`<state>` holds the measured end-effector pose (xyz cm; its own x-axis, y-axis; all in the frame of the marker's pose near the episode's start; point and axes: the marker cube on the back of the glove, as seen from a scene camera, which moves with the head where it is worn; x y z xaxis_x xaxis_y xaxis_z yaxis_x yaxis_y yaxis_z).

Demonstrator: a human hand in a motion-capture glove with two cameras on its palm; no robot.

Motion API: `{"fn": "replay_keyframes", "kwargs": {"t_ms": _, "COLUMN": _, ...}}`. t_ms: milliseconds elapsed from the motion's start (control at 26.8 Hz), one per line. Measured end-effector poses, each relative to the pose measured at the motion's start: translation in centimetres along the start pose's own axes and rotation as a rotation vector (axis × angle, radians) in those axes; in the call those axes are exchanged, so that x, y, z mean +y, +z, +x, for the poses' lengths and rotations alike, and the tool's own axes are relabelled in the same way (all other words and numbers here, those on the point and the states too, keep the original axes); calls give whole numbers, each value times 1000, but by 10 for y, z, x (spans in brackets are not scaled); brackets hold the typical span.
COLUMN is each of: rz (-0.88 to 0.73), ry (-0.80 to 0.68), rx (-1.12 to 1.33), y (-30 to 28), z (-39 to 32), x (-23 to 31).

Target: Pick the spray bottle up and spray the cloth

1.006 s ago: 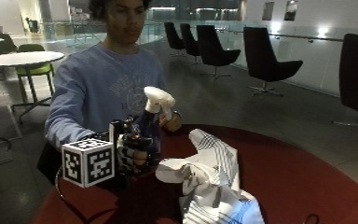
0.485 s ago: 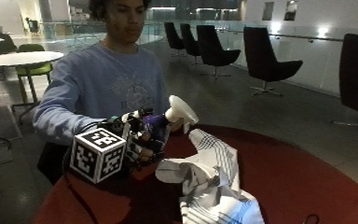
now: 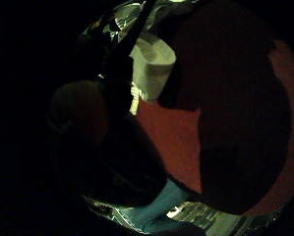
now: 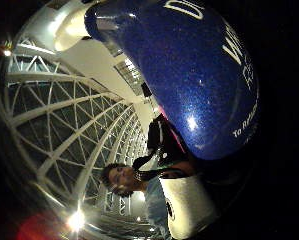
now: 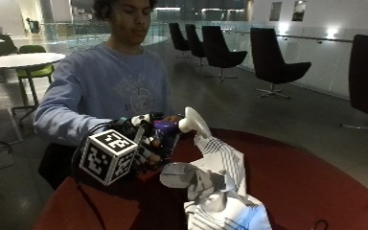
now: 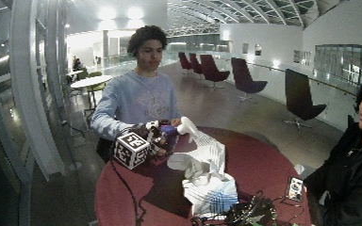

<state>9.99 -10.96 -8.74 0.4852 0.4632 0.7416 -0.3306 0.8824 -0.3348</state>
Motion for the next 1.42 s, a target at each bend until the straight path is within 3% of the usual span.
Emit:
{"fn": "replay_keyframes", "kwargs": {"t_ms": 1006, "rz": -34, "ry": 50, "rx": -15, "y": 16, "z": 2, "x": 10}}
{"fn": "replay_keyframes", "kwargs": {"t_ms": 1417, "rz": -55, "ry": -50, "rx": -30, "y": 44, "z": -11, "x": 14}}
